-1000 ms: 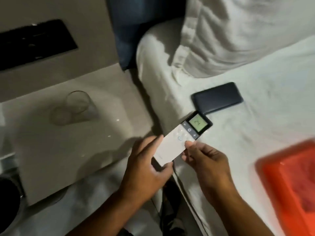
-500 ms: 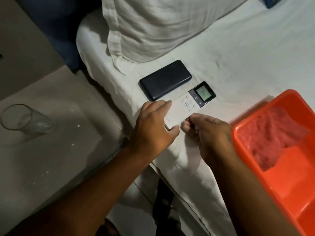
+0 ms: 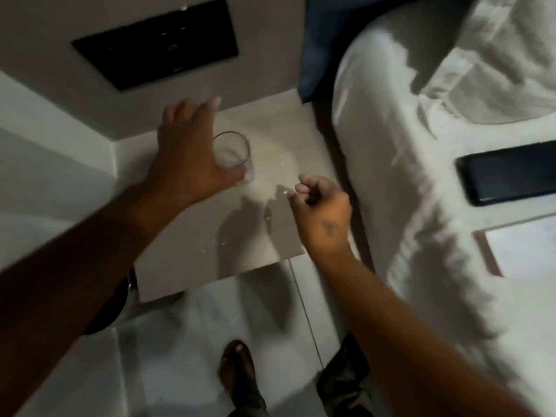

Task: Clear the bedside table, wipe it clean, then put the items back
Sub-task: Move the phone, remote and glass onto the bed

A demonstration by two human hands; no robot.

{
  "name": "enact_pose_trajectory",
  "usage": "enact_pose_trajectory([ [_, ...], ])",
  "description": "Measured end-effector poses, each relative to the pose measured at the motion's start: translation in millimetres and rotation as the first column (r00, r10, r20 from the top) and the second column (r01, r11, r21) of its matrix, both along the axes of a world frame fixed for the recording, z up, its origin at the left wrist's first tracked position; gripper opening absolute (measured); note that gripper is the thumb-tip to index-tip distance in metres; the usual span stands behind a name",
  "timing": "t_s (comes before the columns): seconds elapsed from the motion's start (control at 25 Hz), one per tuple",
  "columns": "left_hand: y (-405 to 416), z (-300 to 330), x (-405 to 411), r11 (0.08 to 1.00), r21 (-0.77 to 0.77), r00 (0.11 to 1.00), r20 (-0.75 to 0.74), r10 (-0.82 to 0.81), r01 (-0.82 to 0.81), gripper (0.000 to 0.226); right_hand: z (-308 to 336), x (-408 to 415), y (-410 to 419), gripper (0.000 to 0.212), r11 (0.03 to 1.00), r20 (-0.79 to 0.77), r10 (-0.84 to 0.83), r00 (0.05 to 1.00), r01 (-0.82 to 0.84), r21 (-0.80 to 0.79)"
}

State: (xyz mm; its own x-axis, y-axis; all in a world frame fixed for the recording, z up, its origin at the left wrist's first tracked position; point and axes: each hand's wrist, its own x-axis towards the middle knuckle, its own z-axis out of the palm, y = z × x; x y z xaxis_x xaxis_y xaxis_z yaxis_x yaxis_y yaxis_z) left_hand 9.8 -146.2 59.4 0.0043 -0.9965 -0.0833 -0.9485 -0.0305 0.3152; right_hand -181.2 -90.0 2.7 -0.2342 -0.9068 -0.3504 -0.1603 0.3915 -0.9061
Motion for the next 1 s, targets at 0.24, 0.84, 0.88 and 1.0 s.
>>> enact_pose_trajectory([
  [0.24, -30, -39, 36, 0.947, 0.269, 0.984, -0.058, -0.168, 0.177, 0.118, -66, 69, -59, 0.06, 0.893, -0.273, 0.449, 0.851, -0.426, 0.143],
  [0.84, -43, 62, -116, 0.806, 0.23, 0.631, -0.745, -0.215, 0.546, 0.075, 53, -108, -3, 0.073, 0.952, -0.297, 0.206, 0.933, -0.261, -0.16],
  [0.88, -49, 74, -148, 0.755, 0.225, 0.593, -0.763, -0.256, 0.616, 0.072, 75, -140, 9, 0.074, 0.962, -0.327, 0.127, 0.936, -0.197, -0.19],
  [1.0, -69, 107, -259, 0.588, 0.144, 0.532, -0.63, -0.565, 0.796, 0.07, 113, -238, 32, 0.076, 0.96, -0.502, -0.067, 0.862, -0.082, -0.269],
])
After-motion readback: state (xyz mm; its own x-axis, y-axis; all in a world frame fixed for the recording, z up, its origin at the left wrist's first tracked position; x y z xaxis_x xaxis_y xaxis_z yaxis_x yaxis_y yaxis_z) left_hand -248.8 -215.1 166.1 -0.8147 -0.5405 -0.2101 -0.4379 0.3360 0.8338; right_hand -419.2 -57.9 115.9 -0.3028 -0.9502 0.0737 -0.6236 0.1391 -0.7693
